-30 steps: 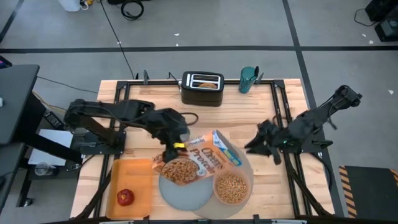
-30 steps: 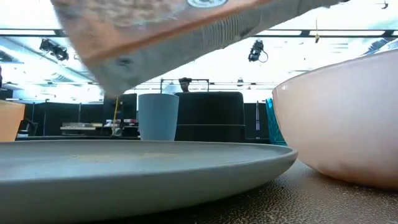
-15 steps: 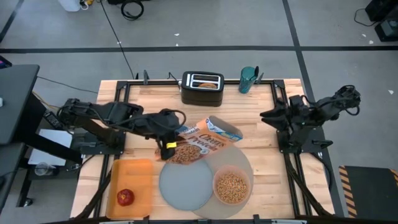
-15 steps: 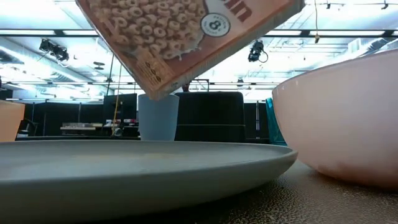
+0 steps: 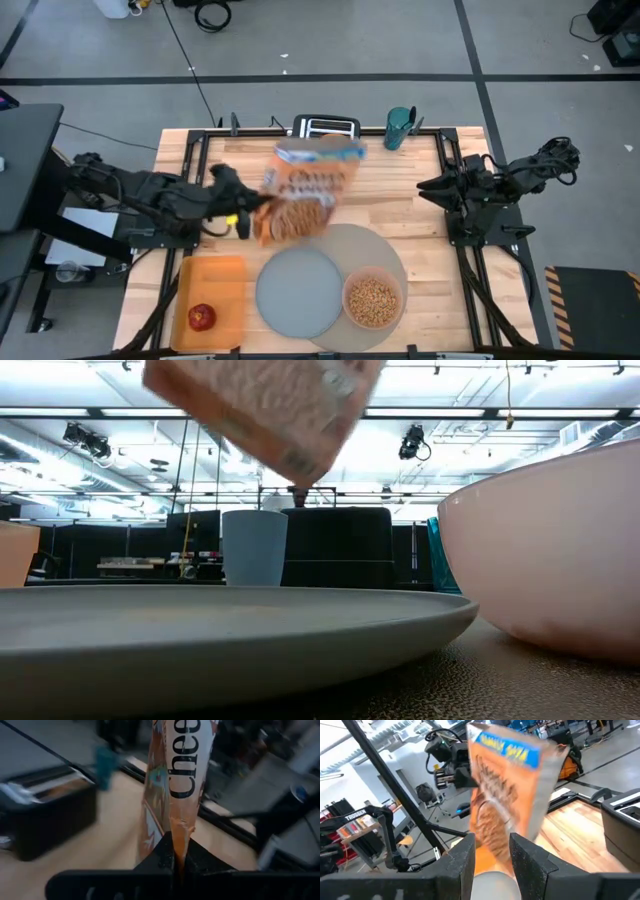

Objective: Arrange a breakfast setting
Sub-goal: Pour the cereal from the cereal box into the orange bowl

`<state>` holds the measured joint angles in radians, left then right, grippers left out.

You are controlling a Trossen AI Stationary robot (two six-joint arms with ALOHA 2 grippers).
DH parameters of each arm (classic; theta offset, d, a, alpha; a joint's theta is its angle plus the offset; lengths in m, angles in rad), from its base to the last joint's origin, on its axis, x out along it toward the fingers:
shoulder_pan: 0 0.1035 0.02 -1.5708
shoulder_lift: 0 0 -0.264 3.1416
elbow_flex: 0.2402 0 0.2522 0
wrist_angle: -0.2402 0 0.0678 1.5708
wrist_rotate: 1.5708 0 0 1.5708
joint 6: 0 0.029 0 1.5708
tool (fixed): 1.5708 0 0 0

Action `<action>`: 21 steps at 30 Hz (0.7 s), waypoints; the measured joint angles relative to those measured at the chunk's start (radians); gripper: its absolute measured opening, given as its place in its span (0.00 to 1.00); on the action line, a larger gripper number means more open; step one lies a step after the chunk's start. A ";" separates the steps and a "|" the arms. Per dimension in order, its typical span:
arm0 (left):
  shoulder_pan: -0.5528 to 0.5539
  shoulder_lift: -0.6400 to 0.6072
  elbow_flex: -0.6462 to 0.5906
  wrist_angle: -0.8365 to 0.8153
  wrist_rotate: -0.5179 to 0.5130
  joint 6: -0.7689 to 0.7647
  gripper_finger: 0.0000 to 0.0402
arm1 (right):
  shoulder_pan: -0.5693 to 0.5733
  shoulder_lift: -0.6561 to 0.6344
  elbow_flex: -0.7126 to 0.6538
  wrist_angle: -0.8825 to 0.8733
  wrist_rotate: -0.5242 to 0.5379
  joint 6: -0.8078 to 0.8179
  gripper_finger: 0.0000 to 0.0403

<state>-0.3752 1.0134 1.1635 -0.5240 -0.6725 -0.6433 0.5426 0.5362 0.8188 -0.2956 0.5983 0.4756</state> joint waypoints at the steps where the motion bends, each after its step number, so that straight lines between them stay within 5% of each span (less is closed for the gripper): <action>1: 0.000 -0.028 -0.020 0.001 -0.034 0.000 0.02 | 0.000 0.000 0.000 0.000 0.012 0.000 0.32; 13: 0.015 -0.340 -0.341 0.002 -0.494 -0.082 0.02 | -0.001 0.000 0.000 -0.005 0.079 0.020 0.32; 21: 0.097 -0.342 -0.478 0.002 -0.721 -0.124 0.02 | -0.001 0.000 0.000 -0.005 0.092 0.048 0.32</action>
<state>-0.2785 0.6713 0.6851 -0.5216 -1.3936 -0.7676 0.5416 0.5365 0.8188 -0.3008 0.6904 0.5241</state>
